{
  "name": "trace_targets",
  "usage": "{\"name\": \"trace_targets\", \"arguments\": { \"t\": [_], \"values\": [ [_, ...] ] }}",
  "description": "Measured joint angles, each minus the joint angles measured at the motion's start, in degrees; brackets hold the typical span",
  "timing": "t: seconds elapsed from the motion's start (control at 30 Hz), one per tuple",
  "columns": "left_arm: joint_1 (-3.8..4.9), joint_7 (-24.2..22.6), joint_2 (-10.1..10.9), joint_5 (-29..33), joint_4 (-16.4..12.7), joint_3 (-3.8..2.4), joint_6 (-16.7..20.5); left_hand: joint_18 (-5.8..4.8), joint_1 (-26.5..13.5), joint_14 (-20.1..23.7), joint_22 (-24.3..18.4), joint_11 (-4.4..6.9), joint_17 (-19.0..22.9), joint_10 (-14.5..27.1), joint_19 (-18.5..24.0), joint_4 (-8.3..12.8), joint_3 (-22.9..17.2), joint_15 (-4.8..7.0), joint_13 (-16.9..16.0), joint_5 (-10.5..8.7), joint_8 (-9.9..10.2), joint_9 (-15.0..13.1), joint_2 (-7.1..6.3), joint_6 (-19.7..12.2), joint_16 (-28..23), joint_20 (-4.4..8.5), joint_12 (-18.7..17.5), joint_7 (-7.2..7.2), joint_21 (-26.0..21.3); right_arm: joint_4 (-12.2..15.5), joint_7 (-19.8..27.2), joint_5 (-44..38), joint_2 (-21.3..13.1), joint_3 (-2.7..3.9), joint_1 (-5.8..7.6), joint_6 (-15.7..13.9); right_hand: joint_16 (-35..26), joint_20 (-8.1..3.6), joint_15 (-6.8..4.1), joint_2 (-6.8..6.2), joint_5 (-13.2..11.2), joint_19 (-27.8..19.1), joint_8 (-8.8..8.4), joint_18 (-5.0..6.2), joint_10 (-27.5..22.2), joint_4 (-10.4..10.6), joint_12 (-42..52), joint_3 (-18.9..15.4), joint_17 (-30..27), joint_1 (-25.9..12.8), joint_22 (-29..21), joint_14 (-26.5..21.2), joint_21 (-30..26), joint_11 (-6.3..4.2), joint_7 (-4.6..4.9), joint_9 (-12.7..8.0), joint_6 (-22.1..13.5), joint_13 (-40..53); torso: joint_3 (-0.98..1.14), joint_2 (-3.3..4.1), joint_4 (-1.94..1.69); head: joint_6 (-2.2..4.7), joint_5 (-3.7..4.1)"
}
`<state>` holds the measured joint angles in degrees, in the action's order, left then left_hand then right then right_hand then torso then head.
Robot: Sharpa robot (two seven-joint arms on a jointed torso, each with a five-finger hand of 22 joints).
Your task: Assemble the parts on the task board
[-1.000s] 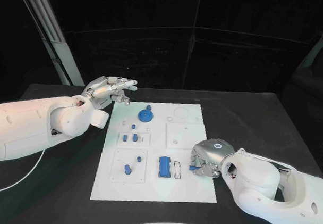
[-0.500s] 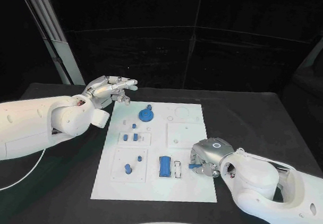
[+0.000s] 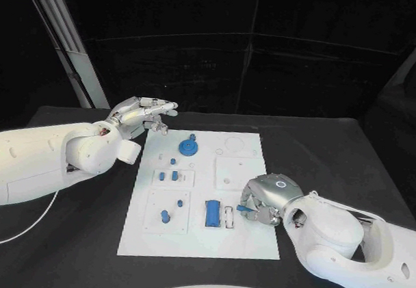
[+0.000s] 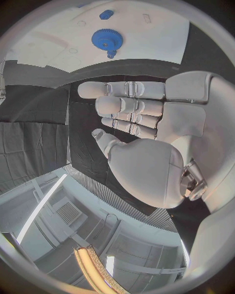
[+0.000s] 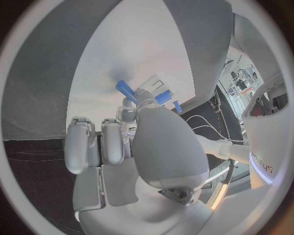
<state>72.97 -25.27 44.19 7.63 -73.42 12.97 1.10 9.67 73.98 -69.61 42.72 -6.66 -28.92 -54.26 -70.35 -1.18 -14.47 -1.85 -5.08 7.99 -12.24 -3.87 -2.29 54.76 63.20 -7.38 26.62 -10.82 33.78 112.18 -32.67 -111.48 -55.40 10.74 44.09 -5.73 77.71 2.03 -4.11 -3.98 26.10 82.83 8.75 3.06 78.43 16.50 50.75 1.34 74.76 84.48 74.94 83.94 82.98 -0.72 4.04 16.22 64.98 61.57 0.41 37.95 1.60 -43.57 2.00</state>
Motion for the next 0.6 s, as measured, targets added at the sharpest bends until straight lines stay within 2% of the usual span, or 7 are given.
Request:
{"name": "trace_targets", "arguments": {
  "t": [0.17,0.3,0.43,0.6],
  "values": [
    [0.0,-0.01,0.06,-0.46,-0.06,0.0,-0.03,0.0,0.0,0.04,-0.03,0.0,0.0,0.0,0.0,0.0,0.0,0.04,0.0,0.0,0.0,0.0,0.0,0.0,0.0,0.0,0.0,0.0,0.0,0.1,0.0,2.2,-0.22,0.01,0.0,-4.55,0.5,0.02,0.0,-0.65,0.0,0.43,-0.32,0.0,0.41,0.06,1.01,0.54,0.19,-1.68,-0.01,0.0,0.4,0.0,-0.11,-0.01,0.69,1.1,-0.02,0.0,0.0,-0.15,-0.04],
    [0.0,-0.05,0.1,-0.69,-0.08,0.0,-0.04,0.01,0.0,0.22,-0.05,0.0,0.08,0.0,0.0,0.0,0.0,0.21,0.0,0.0,0.0,0.0,0.0,0.0,0.0,0.0,0.0,0.0,-0.23,0.09,-0.07,5.44,-0.36,0.01,0.01,-7.1,0.49,0.02,0.0,-1.06,0.0,0.43,-0.61,0.01,0.41,0.07,1.16,0.86,0.19,-2.1,-0.01,0.0,0.4,0.0,-0.1,-0.12,0.84,1.2,-0.05,-0.02,0.0,-0.28,-0.02],
    [0.0,-0.07,0.12,-0.83,-0.11,0.0,-0.03,0.0,0.0,0.21,-0.05,0.0,0.08,0.0,0.0,0.0,0.0,0.21,-0.01,0.0,0.0,0.0,0.0,0.0,0.0,0.0,0.0,0.0,-0.23,-0.28,-0.26,9.96,-0.39,0.01,0.01,-8.35,0.5,0.02,0.0,-1.11,0.27,0.43,-0.69,0.01,0.41,0.03,1.16,1.12,0.19,-2.79,-0.01,0.0,0.4,0.0,-0.1,-0.21,0.92,1.42,-0.08,-0.03,-0.02,-0.39,0.02],
    [0.0,-0.07,0.14,-0.94,-0.19,0.0,0.0,0.01,0.44,0.21,-0.06,0.12,0.08,0.12,0.0,0.2,0.2,0.21,0.05,0.0,-0.28,0.0,0.02,0.0,0.0,0.0,0.0,0.0,-0.23,-0.81,-0.58,15.32,-0.1,0.01,0.01,-8.88,0.74,0.02,0.0,-1.2,2.09,0.43,-1.01,0.01,0.83,-0.15,1.74,1.56,0.18,-3.45,-0.01,0.0,0.61,0.01,-0.35,-0.4,1.26,1.95,-0.12,-0.02,-0.07,-0.44,0.03]
  ]
}}
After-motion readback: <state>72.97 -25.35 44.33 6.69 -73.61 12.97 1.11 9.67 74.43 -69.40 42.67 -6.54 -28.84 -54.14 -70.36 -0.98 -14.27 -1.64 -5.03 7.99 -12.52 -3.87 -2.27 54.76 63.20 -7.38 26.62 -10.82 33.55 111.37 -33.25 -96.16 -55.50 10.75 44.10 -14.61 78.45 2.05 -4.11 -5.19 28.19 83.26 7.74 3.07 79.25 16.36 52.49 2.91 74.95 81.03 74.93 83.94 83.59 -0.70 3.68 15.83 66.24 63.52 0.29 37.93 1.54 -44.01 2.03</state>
